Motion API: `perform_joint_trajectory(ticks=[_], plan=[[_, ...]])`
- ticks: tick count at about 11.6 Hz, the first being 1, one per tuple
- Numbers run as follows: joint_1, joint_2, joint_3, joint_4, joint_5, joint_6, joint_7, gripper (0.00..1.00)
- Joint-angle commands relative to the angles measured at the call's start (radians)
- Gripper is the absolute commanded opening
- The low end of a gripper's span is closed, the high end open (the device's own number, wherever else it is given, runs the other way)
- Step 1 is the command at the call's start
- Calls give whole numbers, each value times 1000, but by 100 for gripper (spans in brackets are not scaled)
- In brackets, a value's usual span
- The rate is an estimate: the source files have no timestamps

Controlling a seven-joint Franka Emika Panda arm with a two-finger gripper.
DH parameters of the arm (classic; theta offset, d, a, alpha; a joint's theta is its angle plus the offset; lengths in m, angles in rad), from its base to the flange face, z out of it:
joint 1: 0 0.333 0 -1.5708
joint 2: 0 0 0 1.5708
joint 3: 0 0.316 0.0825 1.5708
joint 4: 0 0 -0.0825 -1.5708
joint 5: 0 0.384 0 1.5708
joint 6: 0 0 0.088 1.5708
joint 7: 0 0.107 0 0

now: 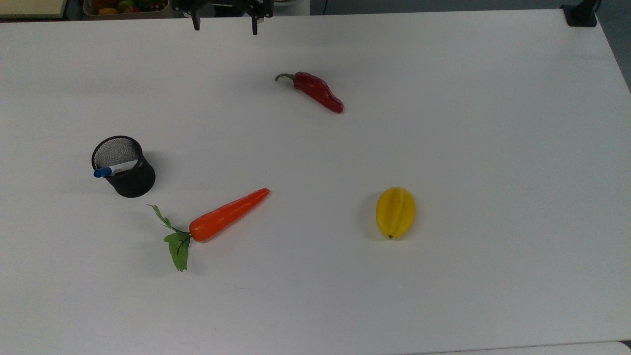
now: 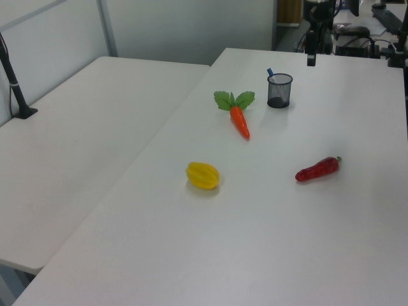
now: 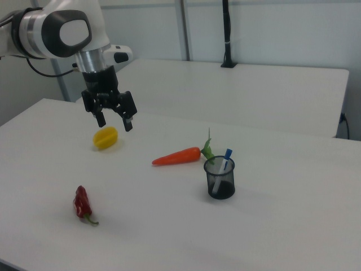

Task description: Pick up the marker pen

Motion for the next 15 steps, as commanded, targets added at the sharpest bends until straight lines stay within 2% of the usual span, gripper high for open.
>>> perform_joint_trajectory(ticks=[1, 8, 12, 15], plan=[[-6, -2, -1, -3, 10, 4, -23, 100], [-20, 0, -2, 0, 10, 4, -24, 100], [-125, 5, -5, 24, 12, 8, -131, 100], [-202, 73, -5, 93, 12, 18, -142, 100]])
